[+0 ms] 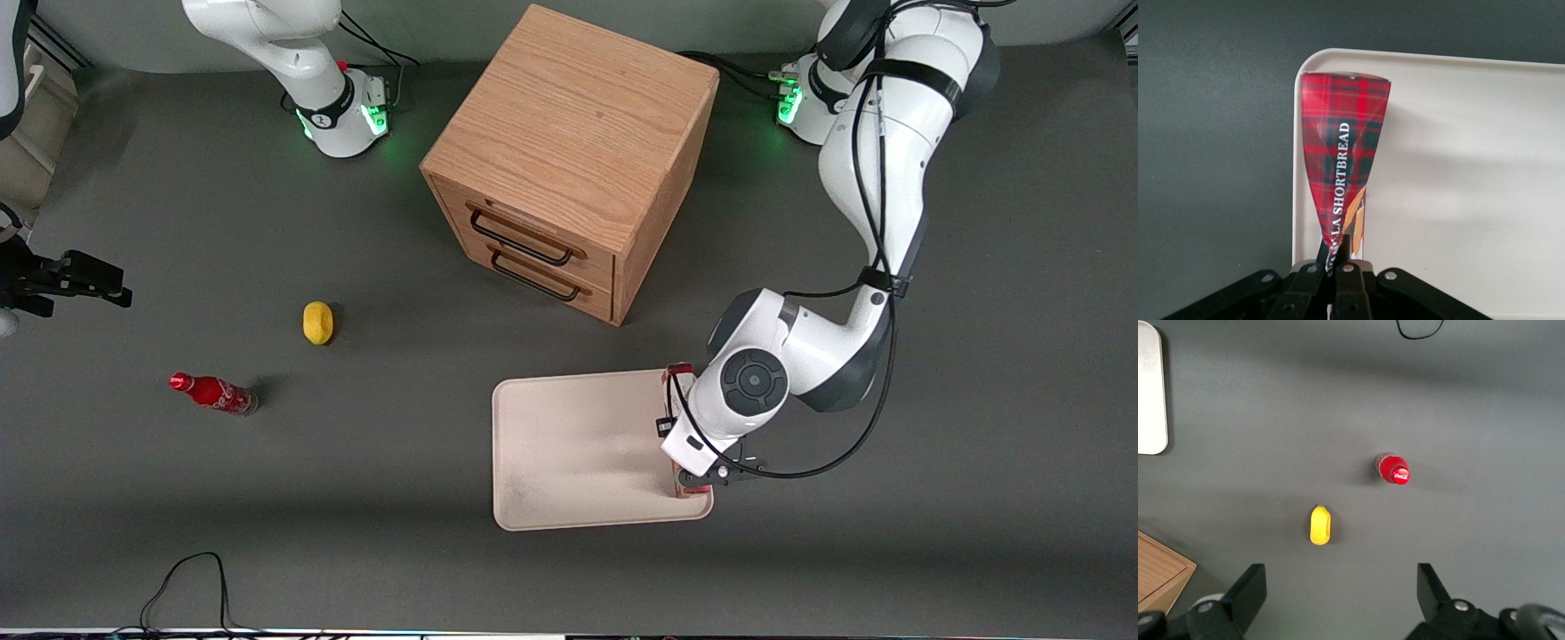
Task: Place red cookie box on tray
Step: 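Lower the box onto the tray and open the left gripper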
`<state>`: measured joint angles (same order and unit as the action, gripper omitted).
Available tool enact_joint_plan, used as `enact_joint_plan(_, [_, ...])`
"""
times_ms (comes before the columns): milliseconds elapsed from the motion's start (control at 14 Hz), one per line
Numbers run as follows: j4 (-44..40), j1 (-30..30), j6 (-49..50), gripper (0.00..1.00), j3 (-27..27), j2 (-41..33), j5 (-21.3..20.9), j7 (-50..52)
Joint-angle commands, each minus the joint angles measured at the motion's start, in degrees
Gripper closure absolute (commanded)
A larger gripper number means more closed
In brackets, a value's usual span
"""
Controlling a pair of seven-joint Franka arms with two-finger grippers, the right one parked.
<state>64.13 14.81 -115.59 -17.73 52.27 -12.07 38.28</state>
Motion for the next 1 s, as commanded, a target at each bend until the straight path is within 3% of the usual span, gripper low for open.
enact_joint_plan(0, [0.0, 0.8, -1.1, 1.0, 0.6, 0.3, -1.1, 1.4])
enact_joint_plan(143, [0.0, 0.9, -1.5, 1.0, 0.6, 0.5, -1.1, 1.4])
enact_joint_plan(214, [0.0, 0.8, -1.6, 0.65, 0.6, 0.6, -1.1, 0.9])
enact_joint_plan(286, [-0.1, 0.8, -1.6, 0.4, 0.6, 1.0, -1.6, 0.7])
enact_joint_plan(357, [0.0, 0.8, -1.6, 0.33, 0.6, 1.0, -2.6, 0.9])
enact_joint_plan(500, [-0.1, 0.8, -1.5, 0.0, 0.6, 0.9, -2.8, 1.4])
enact_joint_plan(786, [-0.1, 0.9, 1.3, 0.0, 0.4, -1.3, -2.6, 1.5])
enact_joint_plan(929, [-0.6, 0.8, 9.9, 0.0, 0.2, -5.7, -2.1, 1.4])
